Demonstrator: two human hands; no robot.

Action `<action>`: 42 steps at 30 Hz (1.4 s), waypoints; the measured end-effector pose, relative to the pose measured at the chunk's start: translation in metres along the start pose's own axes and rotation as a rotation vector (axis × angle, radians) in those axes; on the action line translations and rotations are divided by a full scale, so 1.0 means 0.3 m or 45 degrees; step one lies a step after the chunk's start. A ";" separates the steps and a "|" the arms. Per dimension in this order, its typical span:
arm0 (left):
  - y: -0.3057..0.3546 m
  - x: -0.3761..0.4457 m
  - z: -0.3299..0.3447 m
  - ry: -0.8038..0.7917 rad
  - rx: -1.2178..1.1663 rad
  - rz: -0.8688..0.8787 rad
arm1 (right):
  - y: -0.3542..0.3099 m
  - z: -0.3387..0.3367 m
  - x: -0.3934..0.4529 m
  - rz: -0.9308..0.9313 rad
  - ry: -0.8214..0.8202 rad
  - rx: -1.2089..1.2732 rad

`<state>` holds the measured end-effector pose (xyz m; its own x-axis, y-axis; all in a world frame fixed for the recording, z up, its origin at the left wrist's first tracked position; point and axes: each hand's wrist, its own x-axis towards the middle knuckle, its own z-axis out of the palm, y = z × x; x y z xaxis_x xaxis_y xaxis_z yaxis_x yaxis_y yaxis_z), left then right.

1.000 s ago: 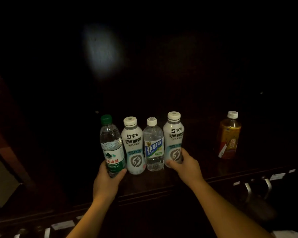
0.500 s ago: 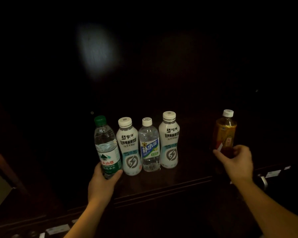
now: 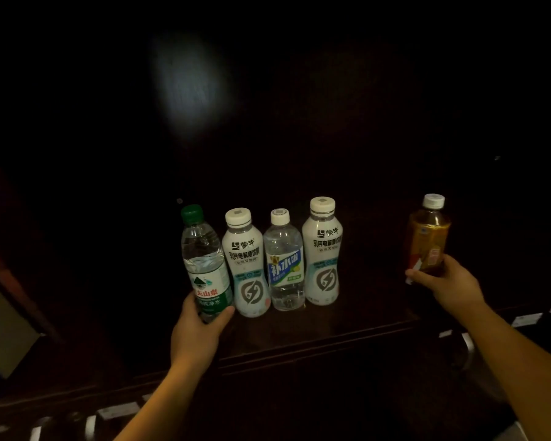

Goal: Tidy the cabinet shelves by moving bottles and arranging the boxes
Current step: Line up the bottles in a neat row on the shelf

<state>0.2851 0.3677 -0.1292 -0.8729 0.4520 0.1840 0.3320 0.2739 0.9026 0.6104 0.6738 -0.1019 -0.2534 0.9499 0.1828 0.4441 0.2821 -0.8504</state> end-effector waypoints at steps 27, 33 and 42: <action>-0.004 0.009 -0.002 -0.030 0.040 0.008 | -0.171 0.236 -0.172 -0.098 -0.213 0.112; 0.014 -0.001 -0.006 -0.051 0.049 -0.014 | -0.186 0.247 -0.194 -0.049 -0.204 0.095; 0.028 -0.102 -0.114 -0.140 0.068 -0.126 | -0.251 0.237 -0.311 0.117 -0.042 0.022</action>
<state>0.3023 0.3270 -0.1138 -0.8589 0.5098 0.0488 0.2674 0.3650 0.8918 0.5396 0.5543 -0.0899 -0.2405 0.9667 0.0873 0.4518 0.1911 -0.8714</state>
